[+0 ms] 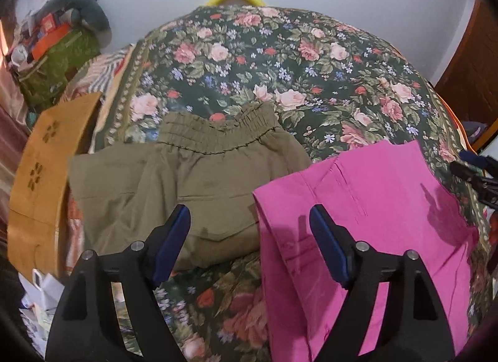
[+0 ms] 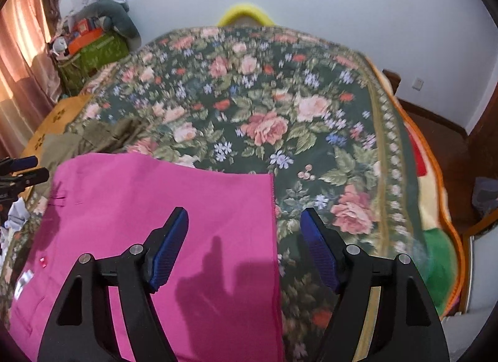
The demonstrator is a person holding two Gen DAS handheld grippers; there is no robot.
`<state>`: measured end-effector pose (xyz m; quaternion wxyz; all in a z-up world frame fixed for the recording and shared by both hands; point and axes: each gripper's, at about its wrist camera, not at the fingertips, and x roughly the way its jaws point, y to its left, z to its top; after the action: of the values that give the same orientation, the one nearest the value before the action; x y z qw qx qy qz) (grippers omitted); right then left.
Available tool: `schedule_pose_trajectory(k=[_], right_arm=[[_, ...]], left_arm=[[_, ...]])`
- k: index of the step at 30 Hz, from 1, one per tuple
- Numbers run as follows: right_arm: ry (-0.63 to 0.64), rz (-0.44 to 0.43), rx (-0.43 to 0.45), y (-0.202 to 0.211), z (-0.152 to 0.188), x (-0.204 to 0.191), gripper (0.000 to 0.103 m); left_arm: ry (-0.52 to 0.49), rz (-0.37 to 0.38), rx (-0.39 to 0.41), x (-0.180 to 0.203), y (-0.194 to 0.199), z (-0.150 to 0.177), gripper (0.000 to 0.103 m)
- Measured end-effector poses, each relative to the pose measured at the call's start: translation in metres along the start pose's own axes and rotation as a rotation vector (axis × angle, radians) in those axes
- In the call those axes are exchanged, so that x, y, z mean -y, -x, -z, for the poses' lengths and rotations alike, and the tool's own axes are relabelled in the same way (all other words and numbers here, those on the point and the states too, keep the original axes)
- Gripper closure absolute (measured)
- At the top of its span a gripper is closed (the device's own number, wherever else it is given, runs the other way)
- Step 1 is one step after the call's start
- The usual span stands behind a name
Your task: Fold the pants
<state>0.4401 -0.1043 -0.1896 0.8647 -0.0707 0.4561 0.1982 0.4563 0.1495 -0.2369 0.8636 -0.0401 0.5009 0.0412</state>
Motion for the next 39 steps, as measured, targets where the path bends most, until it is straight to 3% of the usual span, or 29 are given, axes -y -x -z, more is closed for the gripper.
schedule_pose_trajectory(k=[6,14,16,18,20,21,27,30,39], right_arm=[[0.011,0.024,-0.077,-0.042,-0.009,0.003,0.032],[-0.023,0.043,-0.087,-0.073,-0.009,0.006,0.036],[-0.027,0.034,-0.075,-0.074,-0.009,0.006,0.047],[-0.017,0.020,-0.081,-0.075,-0.009,0.005,0.073],[-0.005,0.015,-0.096,-0.078,-0.009,0.002,0.090],[0.006,0.012,-0.103,-0.079,-0.008,-0.001,0.096],[0.039,0.060,-0.065,-0.070,-0.008,-0.010,0.100],[0.032,0.066,-0.022,-0.054,-0.011,-0.007,0.100],[-0.001,0.057,0.119,0.028,-0.026,0.001,0.101]], left_arm=[[0.000,0.028,-0.046,0.006,-0.030,-0.001,0.029],[0.090,0.212,-0.103,-0.004,-0.048,-0.001,0.030],[0.061,0.213,-0.093,0.002,-0.047,-0.001,0.035],[0.030,0.227,-0.084,0.010,-0.045,-0.001,0.054],[0.009,0.211,-0.078,0.019,-0.043,-0.002,0.059],[-0.001,0.203,-0.073,0.022,-0.042,-0.002,0.067],[-0.054,0.139,-0.041,0.036,-0.028,-0.001,0.084],[-0.071,0.115,-0.020,0.038,-0.015,-0.004,0.086],[-0.075,0.137,0.052,0.043,0.043,-0.015,0.087]])
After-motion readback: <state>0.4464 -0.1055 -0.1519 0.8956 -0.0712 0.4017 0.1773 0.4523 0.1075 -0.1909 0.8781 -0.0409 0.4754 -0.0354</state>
